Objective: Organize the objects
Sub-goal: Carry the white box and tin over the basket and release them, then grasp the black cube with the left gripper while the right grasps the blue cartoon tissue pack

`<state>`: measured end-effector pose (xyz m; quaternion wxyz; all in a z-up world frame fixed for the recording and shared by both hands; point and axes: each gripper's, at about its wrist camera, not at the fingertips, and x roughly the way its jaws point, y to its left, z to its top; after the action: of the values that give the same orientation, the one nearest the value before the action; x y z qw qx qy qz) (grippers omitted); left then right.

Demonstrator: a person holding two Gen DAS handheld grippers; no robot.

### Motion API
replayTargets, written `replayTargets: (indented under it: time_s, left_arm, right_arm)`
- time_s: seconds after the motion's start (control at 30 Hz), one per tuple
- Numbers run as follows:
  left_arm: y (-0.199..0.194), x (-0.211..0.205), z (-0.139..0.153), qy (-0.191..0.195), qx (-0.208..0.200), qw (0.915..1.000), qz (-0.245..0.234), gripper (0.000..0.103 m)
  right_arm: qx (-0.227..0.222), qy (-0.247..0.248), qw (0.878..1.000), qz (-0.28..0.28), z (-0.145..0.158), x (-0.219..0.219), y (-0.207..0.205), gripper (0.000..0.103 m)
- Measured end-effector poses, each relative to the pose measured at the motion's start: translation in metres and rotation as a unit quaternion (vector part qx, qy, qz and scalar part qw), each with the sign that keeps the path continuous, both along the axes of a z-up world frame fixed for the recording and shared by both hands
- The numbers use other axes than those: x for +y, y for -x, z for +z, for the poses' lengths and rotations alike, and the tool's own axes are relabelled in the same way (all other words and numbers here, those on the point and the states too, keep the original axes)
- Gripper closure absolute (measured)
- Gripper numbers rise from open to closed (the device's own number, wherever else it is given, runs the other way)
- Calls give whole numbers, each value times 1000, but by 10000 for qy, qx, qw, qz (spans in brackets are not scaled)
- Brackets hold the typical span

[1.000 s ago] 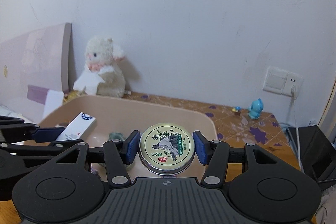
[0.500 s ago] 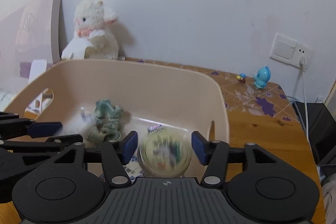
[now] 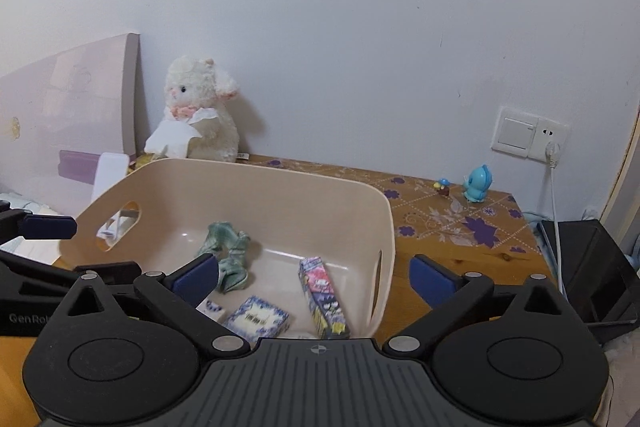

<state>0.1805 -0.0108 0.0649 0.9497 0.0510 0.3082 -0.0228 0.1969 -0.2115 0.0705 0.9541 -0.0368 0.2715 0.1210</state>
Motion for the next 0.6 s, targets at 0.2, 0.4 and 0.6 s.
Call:
replayTargets:
  time_s: [0.2,0.4,0.6]
  left_arm:
    - [28,10,-8,106,103,9999,53,18]
    - [50,12,-29,-48,261,9996,-49,17]
    - [61,12,-54,-81,530,9983,-213,17]
  right_arm:
    - [81,-73,9999,27,-2,-6,31,0]
    - [308,141,9994,121,-23,-2,58,0]
    - [712,121,9973,96,-54,-5,69,0]
